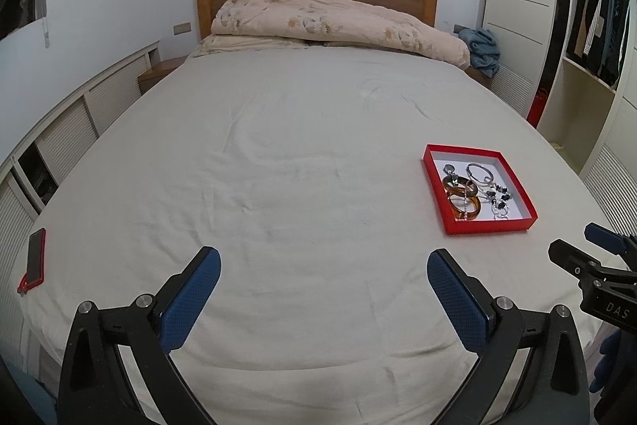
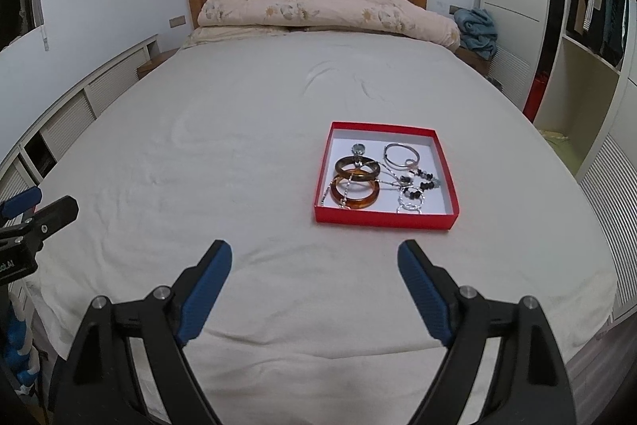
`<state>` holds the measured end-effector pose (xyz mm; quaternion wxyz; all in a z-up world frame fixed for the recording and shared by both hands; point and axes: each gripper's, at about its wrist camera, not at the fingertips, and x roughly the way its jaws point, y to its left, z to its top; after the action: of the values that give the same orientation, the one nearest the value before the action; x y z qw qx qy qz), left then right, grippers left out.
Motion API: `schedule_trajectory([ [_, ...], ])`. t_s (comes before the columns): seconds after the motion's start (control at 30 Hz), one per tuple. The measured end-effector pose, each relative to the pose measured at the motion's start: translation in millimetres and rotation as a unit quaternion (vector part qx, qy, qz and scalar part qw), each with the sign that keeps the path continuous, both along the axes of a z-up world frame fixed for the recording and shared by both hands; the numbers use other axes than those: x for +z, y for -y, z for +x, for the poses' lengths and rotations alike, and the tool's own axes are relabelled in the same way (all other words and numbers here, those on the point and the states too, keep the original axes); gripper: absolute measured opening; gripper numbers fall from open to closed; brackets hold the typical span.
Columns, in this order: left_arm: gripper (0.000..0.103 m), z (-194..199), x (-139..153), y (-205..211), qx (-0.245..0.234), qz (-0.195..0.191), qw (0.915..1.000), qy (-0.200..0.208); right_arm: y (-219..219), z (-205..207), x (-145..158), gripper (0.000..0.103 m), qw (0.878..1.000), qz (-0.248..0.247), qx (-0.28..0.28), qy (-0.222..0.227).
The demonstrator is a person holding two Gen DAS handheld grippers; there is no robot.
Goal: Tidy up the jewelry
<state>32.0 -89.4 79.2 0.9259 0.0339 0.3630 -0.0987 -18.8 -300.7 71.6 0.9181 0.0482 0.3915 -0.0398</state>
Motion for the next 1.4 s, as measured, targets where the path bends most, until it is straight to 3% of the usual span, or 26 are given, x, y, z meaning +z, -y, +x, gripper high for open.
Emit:
schedule_trajectory([
  [1.4, 0.102, -3.3, -7.1, -3.2, 0.002, -0.008, 0.9999, -0.009, 3.9, -4.4, -4.9, 0.085, 1.0, -0.007, -0.003, -0.006],
])
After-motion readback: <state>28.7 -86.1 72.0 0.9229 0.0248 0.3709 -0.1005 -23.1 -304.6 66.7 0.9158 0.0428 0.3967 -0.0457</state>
